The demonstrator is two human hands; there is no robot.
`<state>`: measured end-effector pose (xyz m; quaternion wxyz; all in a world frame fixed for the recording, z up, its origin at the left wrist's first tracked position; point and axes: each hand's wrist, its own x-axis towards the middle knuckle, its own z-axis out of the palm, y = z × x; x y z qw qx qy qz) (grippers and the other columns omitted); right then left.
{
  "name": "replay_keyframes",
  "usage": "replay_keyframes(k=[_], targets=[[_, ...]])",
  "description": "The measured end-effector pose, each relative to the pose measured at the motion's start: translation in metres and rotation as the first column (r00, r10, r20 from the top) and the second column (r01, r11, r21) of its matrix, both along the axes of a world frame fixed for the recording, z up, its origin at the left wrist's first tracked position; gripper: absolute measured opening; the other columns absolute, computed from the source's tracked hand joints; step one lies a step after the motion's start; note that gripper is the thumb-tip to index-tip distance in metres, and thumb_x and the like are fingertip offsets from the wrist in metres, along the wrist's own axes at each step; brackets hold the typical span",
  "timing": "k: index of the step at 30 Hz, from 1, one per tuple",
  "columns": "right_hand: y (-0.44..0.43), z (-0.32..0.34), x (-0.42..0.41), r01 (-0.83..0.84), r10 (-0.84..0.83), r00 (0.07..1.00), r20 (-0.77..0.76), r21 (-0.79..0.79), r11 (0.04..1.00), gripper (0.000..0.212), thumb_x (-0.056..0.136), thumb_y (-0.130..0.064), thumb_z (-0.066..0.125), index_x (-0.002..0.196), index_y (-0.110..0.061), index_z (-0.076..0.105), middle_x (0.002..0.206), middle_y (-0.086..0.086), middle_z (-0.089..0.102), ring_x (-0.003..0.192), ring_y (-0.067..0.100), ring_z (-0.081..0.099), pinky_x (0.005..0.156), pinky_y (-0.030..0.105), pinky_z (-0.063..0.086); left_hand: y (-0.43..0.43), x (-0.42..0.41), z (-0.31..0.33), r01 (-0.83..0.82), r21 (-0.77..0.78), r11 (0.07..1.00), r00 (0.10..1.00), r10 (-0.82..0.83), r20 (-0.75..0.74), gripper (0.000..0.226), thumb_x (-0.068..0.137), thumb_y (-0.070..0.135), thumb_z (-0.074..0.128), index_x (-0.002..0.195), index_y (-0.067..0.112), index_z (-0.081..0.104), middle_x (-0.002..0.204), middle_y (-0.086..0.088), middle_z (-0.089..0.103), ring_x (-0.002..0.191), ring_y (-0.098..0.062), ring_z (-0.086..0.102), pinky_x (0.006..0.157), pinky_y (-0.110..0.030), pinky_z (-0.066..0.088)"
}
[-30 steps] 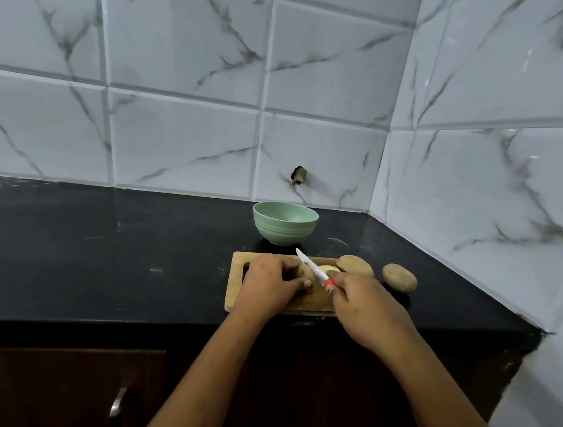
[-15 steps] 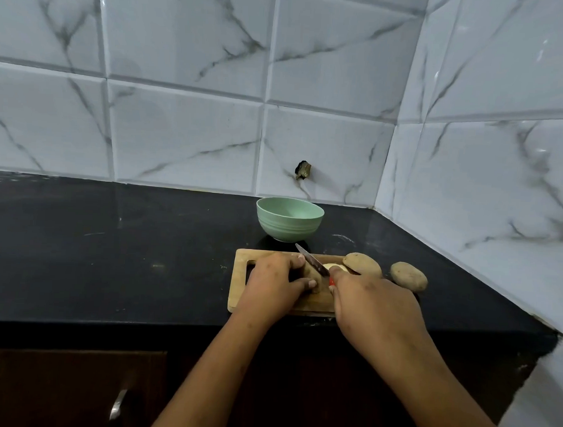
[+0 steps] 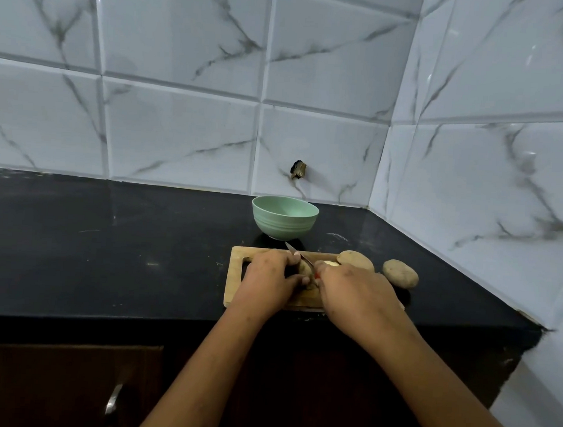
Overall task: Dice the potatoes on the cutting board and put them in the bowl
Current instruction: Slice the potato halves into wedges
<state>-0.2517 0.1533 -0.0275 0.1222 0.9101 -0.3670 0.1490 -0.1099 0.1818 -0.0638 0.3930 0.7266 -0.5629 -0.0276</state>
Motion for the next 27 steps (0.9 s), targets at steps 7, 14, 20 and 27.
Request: replay_keyframes(k=[7, 14, 20, 27], targets=[[0.005, -0.005, -0.017, -0.048, 0.048, 0.999, 0.005, -0.005, 0.999, 0.026, 0.100, -0.021, 0.042, 0.125, -0.026, 0.046, 0.084, -0.005, 0.048, 0.070, 0.015, 0.050, 0.044, 0.024, 0.026, -0.002, 0.002, -0.001, -0.005, 0.003, 1.000, 0.999, 0.005, 0.047, 0.014, 0.084, 0.029, 0.068, 0.096, 0.022, 0.069, 0.108, 0.005, 0.066, 0.106, -0.012, 0.058, 0.091, -0.030, 0.047], [0.007, -0.001, -0.008, -0.009, 0.010, 1.000, -0.016, 0.045, 0.999, 0.024, 0.099, -0.021, 0.044, 0.121, -0.025, 0.053, 0.097, -0.001, 0.058, 0.074, 0.015, 0.048, 0.047, 0.025, 0.025, 0.001, -0.001, 0.001, 0.003, -0.016, 1.000, 0.999, -0.002, 0.039, 0.006, 0.084, 0.026, 0.068, 0.086, 0.020, 0.068, 0.096, 0.005, 0.068, 0.092, -0.012, 0.059, 0.084, -0.030, 0.049], [0.012, 0.002, -0.006, 0.004, 0.001, 0.996, -0.090, 0.052, 0.999, 0.025, 0.096, -0.014, 0.046, 0.118, -0.020, 0.056, 0.104, 0.002, 0.061, 0.085, 0.019, 0.057, 0.051, 0.027, 0.029, 0.008, -0.003, 0.003, 0.016, -0.038, 0.999, 0.999, -0.017, -0.030, 0.003, 0.082, 0.023, 0.070, 0.080, 0.022, 0.070, 0.089, 0.004, 0.070, 0.090, -0.012, 0.061, 0.086, -0.034, 0.050], [0.018, 0.009, -0.003, 0.051, -0.039, 0.992, -0.116, 0.102, 0.993, 0.023, 0.096, -0.012, 0.043, 0.115, -0.017, 0.056, 0.110, 0.004, 0.060, 0.085, 0.019, 0.054, 0.058, 0.028, 0.036, 0.005, -0.002, 0.002, 0.012, -0.046, 0.999, 0.998, -0.015, -0.062, 0.006, 0.081, 0.025, 0.071, 0.087, 0.025, 0.073, 0.088, 0.007, 0.070, 0.090, -0.009, 0.061, 0.088, -0.035, 0.050]])
